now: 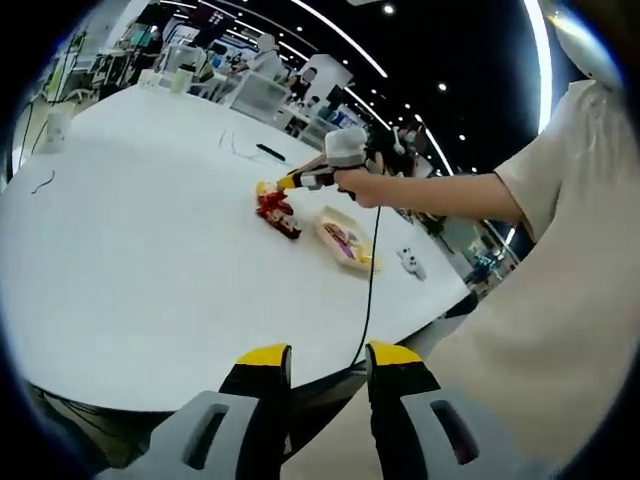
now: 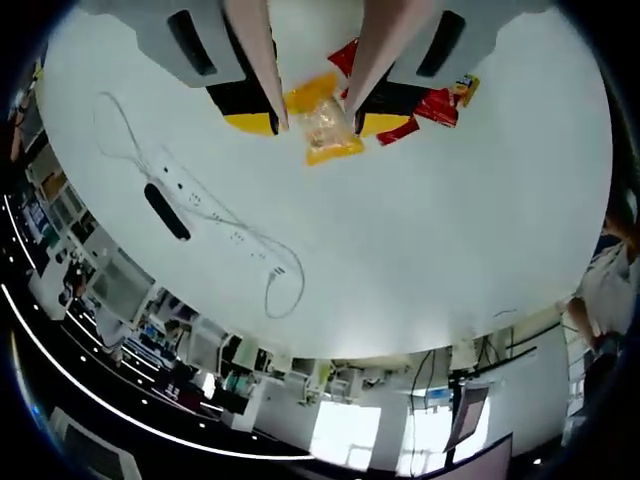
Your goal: Place the target food into the container with the food tongs after gripping and lifting it, then release it inside without dropping or visibly crushing the food.
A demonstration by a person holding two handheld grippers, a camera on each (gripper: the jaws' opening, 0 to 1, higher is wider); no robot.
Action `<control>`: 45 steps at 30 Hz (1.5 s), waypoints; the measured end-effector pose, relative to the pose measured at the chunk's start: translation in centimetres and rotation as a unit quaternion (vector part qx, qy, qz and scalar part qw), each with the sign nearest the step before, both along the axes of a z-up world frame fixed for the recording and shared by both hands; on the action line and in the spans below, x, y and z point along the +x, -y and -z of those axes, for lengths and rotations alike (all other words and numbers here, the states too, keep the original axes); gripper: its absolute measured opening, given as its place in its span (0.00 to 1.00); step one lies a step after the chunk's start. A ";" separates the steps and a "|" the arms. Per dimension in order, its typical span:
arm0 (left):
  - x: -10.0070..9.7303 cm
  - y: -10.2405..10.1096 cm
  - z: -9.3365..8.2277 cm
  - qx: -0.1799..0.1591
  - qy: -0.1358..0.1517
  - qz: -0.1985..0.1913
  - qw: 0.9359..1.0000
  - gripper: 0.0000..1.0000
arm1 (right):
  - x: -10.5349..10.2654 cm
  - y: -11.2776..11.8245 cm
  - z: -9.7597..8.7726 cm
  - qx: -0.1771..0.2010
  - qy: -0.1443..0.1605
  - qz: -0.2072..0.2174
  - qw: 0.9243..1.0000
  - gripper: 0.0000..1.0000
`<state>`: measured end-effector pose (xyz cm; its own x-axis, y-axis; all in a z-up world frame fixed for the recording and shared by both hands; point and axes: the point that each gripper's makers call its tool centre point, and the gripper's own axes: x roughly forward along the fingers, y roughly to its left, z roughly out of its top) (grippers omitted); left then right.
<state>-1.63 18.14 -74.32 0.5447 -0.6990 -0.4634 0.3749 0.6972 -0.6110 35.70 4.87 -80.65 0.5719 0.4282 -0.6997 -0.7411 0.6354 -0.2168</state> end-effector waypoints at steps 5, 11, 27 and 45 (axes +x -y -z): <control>0.0 0.0 0.2 -0.002 -0.004 -0.002 1.000 0.29 | 0.3 -0.4 0.0 0.006 -0.001 -0.006 1.000 0.30; 0.1 0.1 0.3 -0.003 -0.006 0.001 1.000 0.29 | 0.8 -0.2 0.8 0.000 -0.010 -0.012 1.000 0.30; 0.7 0.1 0.9 -0.009 -0.016 0.011 1.000 0.29 | 0.8 -0.6 2.3 -0.014 -0.055 -0.051 0.997 0.30; 1.5 0.1 1.5 -0.020 -0.023 0.020 0.999 0.29 | 0.9 -0.7 3.1 0.003 -0.087 -0.043 0.995 0.29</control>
